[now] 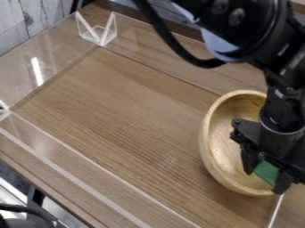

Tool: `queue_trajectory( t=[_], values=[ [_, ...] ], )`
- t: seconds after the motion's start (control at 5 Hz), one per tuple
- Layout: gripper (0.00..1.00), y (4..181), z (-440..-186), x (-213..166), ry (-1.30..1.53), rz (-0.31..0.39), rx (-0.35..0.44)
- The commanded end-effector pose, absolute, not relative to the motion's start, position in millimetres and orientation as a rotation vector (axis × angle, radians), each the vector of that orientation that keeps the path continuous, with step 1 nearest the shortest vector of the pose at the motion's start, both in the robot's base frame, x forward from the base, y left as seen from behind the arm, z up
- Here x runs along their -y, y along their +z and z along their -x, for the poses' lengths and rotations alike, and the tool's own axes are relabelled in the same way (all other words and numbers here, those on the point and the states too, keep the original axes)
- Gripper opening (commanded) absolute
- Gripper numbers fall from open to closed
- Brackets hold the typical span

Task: Put green stick into wooden bowl

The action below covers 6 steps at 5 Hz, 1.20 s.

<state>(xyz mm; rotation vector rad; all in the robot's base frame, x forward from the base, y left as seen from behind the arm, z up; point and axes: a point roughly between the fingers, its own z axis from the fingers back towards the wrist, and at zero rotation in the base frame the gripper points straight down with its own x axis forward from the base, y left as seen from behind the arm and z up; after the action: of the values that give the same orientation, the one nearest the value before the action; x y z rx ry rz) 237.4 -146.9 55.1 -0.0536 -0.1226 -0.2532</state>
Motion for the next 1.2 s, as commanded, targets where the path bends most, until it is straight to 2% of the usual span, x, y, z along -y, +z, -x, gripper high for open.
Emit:
queue_trajectory(
  t=[0.0,1.0],
  values=[
    [1.00,57.3,-239.2,142.1,-0.232,0.054,0.113],
    [1.00,48.5,-241.6,138.8,-0.206,0.046,0.115]
  ],
)
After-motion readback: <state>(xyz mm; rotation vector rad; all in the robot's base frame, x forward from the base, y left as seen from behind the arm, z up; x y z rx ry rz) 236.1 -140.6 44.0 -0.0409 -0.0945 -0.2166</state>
